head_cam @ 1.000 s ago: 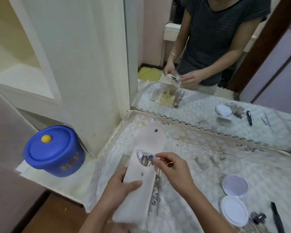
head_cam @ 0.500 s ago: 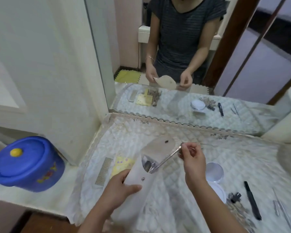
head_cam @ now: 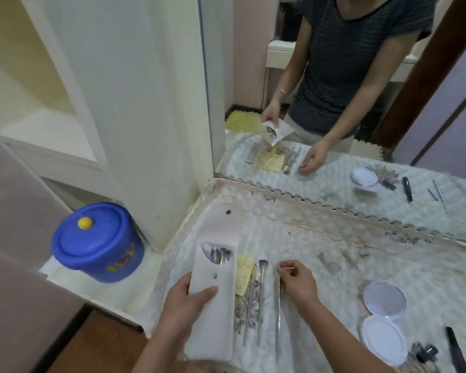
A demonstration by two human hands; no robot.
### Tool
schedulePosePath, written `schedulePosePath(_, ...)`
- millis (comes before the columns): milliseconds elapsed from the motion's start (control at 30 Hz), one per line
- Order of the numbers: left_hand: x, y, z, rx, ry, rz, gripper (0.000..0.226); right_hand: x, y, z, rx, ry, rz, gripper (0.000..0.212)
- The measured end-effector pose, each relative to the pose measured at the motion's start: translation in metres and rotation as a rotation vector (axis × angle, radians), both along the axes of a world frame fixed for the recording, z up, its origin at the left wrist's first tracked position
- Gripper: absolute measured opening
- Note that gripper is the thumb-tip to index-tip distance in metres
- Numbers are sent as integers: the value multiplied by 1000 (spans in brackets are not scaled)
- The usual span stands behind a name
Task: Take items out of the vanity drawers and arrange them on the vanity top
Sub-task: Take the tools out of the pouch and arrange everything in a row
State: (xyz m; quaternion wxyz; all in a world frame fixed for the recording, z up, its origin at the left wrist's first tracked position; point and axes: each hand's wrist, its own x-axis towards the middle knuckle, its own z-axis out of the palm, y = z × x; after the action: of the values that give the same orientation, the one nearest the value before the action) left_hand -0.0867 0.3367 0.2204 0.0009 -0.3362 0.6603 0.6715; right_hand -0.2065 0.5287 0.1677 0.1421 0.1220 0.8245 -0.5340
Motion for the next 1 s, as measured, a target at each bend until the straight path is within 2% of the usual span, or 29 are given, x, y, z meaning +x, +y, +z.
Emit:
schedulePosePath(100, 0, 5, -3, 34, -5, 2, 22, -9, -7, 2, 9, 3, 22, 4)
schedulePosePath(200, -5, 10, -1, 72, -12, -16, 22, -15, -9, 11, 27, 0, 103, 25)
schedulePosePath(267, -9, 13, -1, 125, -24, -50, 24, -16, -9, 30, -49, 58, 110, 36)
schedulePosePath(367, -15, 21, 0, 187, -18, -128, 31, -17, -9, 68, -265, 159, 144, 38)
schedulePosePath(433, -18, 29, -1, 219, -16, -192, 34, -16, -6, 89, -329, 209, 207, 41)
schedulePosePath(500, -21, 38, -2, 253, -17, -264, 38, -14, 1, 103, -280, 303, 245, 40)
schedulePosePath(600, -24, 49, -1, 277, -7, -378, 45, -11, 16, 106, -53, 441, 293, 43)
schedulePosePath(700, -29, 61, 3, 274, 17, -492, 44, -6, 30, 99, 44, 415, 186, 68)
schedulePosePath(767, -32, 67, 5, 257, 10, -544, 43, -4, 39, 97, 111, 362, 120, 74)
schedulePosePath(833, -35, 72, 5, 238, 0, -570, 45, -5, 49, 97, 132, 343, 77, 66)
schedulePosePath(867, -35, 73, 3, 235, -6, -567, 46, -5, 53, 97, 86, 345, 52, 56)
schedulePosePath(967, -37, 78, 0, 258, -29, -526, 33, 3, 58, 99, 33, 395, 105, 11)
schedulePosePath(1000, -37, 80, 0, 263, -39, -512, 28, 7, 57, 100, 48, 407, 144, 13)
